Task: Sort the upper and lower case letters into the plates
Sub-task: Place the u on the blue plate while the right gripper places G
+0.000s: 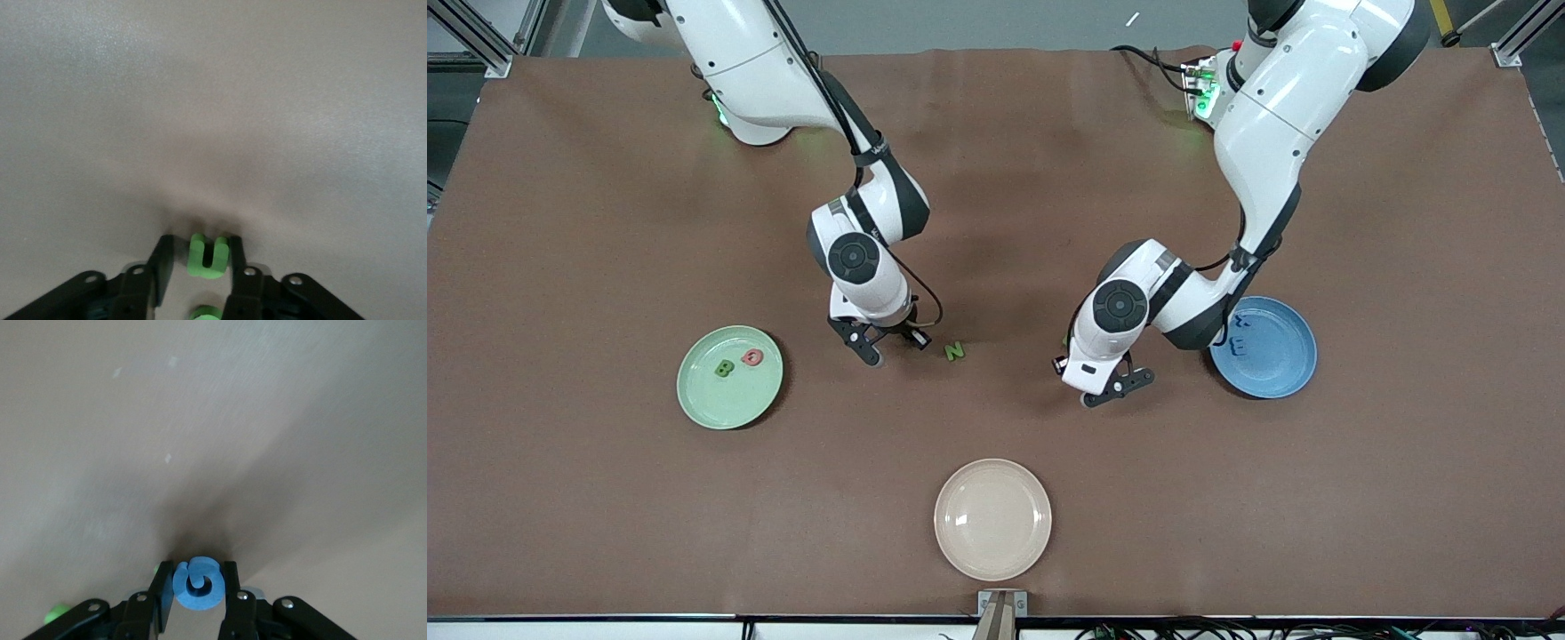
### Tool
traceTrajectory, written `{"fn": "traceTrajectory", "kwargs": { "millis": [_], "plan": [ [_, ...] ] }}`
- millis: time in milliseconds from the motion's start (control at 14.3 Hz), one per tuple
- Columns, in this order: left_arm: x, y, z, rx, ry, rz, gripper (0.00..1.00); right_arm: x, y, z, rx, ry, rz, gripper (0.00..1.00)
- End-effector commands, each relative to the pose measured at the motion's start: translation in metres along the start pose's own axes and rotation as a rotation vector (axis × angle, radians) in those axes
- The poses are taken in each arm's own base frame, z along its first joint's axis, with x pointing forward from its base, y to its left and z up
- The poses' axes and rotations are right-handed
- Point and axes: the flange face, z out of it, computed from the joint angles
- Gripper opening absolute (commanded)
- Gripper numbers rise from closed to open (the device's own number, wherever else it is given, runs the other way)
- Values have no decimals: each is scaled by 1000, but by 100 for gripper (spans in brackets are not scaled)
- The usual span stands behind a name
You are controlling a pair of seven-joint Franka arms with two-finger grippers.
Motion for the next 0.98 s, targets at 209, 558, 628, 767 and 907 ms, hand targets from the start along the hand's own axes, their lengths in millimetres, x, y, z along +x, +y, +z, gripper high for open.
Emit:
{"fn": "traceTrajectory", "kwargs": {
  "millis": [209, 558, 628, 767, 907],
  "plan": [
    [5, 3, -2, 0, 23, -6, 7, 138, 23, -93, -124, -60, -158, 0],
    [33, -19, -53, 5, 65, -15, 5, 243, 87, -103, -109, -104, -268, 0],
    [35, -31, -58, 43, 54, 16, 6, 254, 95, -100, -108, -107, -270, 0],
    [43, -62, -77, 71, 54, 69, 6, 265, 107, -87, -96, -90, -263, 0],
    [47, -94, -89, 91, 53, 109, 6, 265, 114, -61, -80, -58, -256, 0]
  ]
}}
